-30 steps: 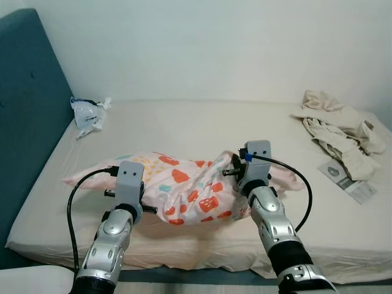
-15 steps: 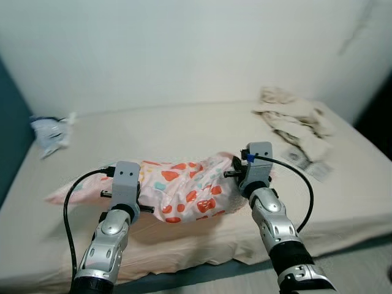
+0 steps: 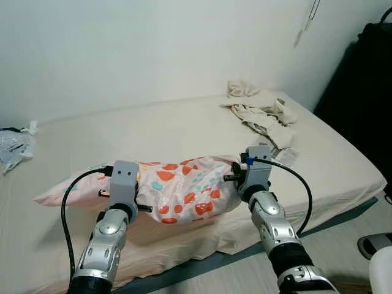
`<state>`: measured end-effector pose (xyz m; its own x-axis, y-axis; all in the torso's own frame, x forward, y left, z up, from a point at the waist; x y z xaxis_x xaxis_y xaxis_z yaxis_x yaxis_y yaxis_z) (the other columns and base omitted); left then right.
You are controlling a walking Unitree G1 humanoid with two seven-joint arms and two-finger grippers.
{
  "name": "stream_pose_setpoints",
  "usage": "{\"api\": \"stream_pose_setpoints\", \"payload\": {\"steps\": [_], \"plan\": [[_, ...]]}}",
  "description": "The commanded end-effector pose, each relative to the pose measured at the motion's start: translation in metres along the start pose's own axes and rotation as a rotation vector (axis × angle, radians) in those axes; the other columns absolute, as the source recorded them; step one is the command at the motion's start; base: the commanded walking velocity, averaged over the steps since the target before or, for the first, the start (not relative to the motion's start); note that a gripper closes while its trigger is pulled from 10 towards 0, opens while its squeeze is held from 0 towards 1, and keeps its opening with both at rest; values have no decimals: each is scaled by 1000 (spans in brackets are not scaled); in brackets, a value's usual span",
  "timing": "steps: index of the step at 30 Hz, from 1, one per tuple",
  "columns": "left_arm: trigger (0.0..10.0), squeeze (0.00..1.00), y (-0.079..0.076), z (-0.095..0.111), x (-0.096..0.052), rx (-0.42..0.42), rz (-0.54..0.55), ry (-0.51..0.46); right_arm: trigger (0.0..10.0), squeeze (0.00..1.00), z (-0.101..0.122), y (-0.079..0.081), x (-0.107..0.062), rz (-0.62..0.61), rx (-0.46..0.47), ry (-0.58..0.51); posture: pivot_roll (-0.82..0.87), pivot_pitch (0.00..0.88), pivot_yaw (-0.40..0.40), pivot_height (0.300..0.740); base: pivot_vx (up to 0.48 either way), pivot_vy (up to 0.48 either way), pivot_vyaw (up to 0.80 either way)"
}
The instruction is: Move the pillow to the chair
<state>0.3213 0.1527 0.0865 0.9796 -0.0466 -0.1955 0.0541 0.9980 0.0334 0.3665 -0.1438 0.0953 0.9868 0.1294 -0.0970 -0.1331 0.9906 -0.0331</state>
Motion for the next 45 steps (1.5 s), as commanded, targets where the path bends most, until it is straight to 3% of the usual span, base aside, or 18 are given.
{"api": "stream_pose_setpoints", "payload": {"steps": [1,9,45], "plan": [[10000,0,-5,9,0,17,-28,-31,10000,0,2,5,0,17,10,-13,-4,60,-31,740,0,0,0],[10000,0,-4,9,1,12,-20,-30,10000,0,1,4,1,9,12,-4,-3,61,-39,740,0,0,0],[10000,0,-5,11,0,-13,-6,-48,10000,0,1,1,2,19,-3,11,-13,65,-53,740,0,0,-800]]}}
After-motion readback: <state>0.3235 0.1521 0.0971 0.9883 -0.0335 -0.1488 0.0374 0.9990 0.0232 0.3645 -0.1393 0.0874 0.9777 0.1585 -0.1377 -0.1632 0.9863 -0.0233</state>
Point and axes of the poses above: a point about 5 cm out from each wrist's last joint towards the gripper, its own x axis pointing out of the wrist towards the gripper, its own z axis along the axis of the wrist's last joint, y = z × x, the point moved 2 cm from there along x, pointing out of the wrist towards the gripper, and after that the axes turned 3 degrees about -x, right-handed, at the moved point
